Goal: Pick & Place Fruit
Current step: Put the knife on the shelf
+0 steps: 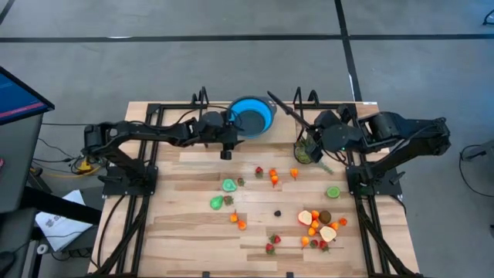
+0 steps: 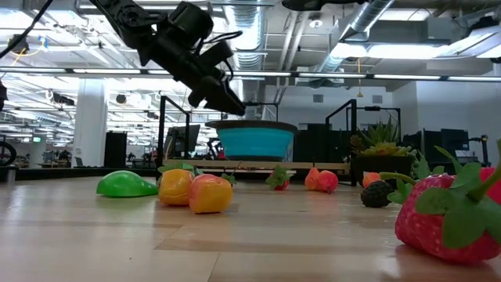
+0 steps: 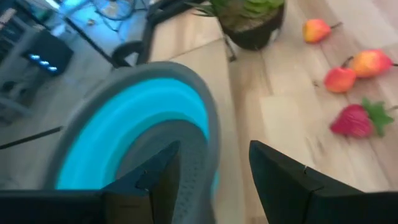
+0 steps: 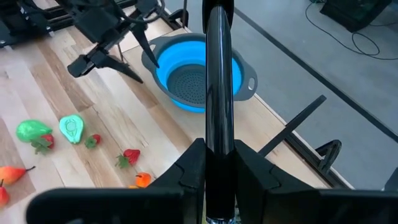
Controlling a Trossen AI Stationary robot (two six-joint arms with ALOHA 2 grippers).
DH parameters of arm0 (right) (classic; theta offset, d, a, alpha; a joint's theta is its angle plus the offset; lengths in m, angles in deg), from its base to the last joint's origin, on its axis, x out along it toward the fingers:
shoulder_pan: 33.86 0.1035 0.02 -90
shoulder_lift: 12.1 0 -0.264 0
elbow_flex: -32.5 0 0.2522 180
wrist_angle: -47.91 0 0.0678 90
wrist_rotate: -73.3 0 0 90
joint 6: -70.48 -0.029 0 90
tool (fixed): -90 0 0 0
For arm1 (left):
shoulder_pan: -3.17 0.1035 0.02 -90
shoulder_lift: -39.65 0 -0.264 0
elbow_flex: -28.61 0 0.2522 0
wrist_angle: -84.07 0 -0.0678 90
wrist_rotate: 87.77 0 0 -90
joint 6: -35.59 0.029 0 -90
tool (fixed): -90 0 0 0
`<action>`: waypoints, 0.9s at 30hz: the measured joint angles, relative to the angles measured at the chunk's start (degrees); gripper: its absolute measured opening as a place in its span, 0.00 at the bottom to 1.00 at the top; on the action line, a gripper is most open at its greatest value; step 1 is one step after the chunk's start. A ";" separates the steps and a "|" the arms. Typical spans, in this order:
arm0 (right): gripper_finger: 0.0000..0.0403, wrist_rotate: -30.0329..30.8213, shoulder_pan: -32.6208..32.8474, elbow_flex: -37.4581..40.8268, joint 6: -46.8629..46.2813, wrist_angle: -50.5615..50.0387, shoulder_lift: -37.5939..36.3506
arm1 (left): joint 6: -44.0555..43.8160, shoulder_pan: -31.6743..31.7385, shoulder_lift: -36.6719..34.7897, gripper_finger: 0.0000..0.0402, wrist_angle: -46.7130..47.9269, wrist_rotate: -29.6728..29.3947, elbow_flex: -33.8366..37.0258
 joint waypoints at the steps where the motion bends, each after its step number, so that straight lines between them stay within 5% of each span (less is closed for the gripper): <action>1: 0.12 0.00 0.19 0.00 -0.01 0.01 0.01 | -0.09 0.00 0.38 0.45 0.05 0.10 0.00; 17: 0.12 0.26 0.27 0.00 -0.14 0.15 0.01 | -1.14 1.91 5.01 0.44 -2.90 -4.48 -0.02; 27: 0.12 0.26 0.26 0.00 -0.14 0.15 0.01 | -0.04 2.54 5.01 0.21 -3.24 -2.66 -0.03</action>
